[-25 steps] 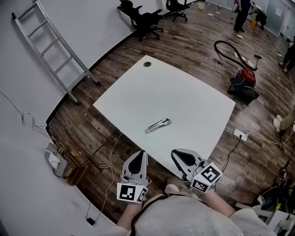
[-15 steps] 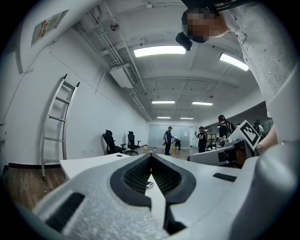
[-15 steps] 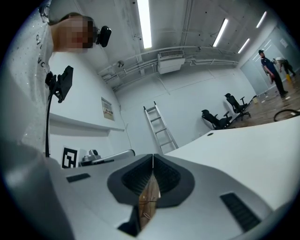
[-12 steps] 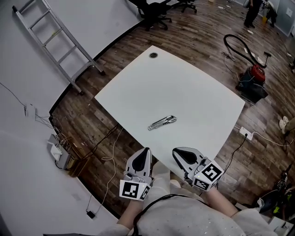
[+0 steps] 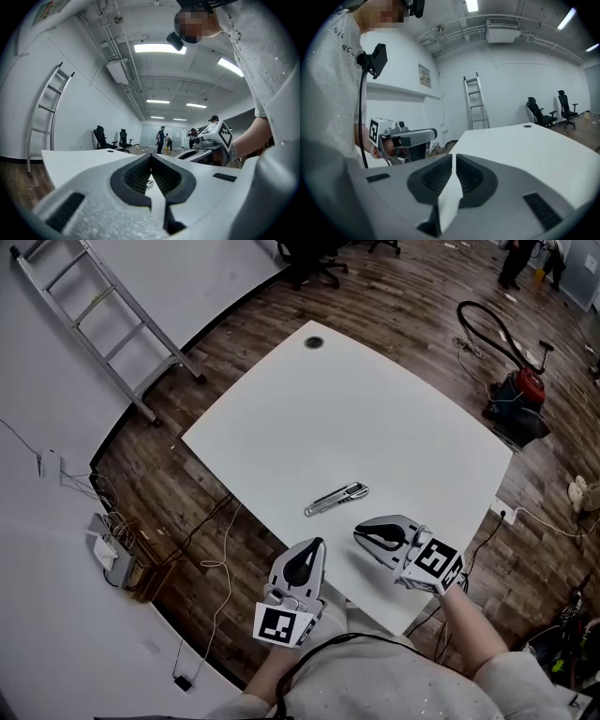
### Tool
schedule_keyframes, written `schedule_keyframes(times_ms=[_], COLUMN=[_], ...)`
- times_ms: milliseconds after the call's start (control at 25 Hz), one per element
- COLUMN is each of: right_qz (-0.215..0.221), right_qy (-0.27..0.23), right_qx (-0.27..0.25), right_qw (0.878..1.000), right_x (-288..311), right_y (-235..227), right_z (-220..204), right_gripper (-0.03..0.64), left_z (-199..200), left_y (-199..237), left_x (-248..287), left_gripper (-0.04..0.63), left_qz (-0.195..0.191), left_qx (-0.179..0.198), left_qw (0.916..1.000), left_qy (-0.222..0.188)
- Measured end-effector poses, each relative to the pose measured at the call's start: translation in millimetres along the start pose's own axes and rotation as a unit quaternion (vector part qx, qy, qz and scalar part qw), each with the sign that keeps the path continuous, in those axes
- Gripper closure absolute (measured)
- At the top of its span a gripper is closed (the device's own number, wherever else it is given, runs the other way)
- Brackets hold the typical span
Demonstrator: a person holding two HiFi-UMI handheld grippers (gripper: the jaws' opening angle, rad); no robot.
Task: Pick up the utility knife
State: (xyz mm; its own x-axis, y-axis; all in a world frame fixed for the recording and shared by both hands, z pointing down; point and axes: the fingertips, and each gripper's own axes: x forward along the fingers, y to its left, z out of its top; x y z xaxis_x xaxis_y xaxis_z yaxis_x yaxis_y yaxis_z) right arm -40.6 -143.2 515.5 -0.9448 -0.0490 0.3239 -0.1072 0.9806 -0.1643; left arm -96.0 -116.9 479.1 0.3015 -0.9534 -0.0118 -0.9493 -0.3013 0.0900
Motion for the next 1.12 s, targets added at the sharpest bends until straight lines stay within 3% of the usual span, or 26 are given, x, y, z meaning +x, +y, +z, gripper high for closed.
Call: schedule_keyframes(times_ms=[320, 360, 400, 480, 560, 760, 960, 1120], right_qz=[0.031, 0.04, 0.048, 0.06, 0.079, 0.132, 0.172, 0.192], right_qy=[0.084, 0.102, 0.123, 0.169, 0.212, 0.281, 0.369, 0.394], right_qx=[-0.089, -0.109, -0.138, -0.2, -0.231, -0.225, -0.233, -0.241], right_qw=[0.992, 0.988, 0.982, 0.963, 0.946, 0.924, 0.883, 0.866], right_x=[43.6, 48.0, 51.8, 59.3, 67.9, 89.0, 93.8, 98.3], right_y=[-39.8, -41.8, -44.7, -53.1, -60.7, -73.0, -81.4, -80.4], right_z=[-20.4, -23.1, -25.7, -30.9, -39.5, -54.7, -70.7, -70.4], right_gripper=[0.602, 0.574, 0.525, 0.5, 0.469, 0.429, 0.422, 0.423], left_z=[-23.1, -25.1, -27.0, -30.0, -32.0, -33.3, -37.2, -41.8], left_y=[16.1, 16.1, 16.4, 18.8, 20.7, 24.2, 28.1, 30.8], left_x=[15.8, 17.0, 17.9, 19.3, 20.7, 20.4, 19.4, 17.8], left_gripper=[0.588, 0.588, 0.588, 0.588, 0.588, 0.588, 0.588, 0.588], left_qz=[-0.008, -0.009, -0.01, -0.011, -0.011, -0.009, -0.005, -0.001], left_qx=[-0.003, -0.006, -0.008, 0.0, 0.005, -0.007, -0.002, 0.004], left_qw=[0.9998, 0.9998, 0.9998, 0.9997, 0.9997, 0.9997, 0.9997, 0.9997], left_qy=[-0.017, -0.017, -0.018, -0.022, -0.024, -0.023, -0.025, -0.026])
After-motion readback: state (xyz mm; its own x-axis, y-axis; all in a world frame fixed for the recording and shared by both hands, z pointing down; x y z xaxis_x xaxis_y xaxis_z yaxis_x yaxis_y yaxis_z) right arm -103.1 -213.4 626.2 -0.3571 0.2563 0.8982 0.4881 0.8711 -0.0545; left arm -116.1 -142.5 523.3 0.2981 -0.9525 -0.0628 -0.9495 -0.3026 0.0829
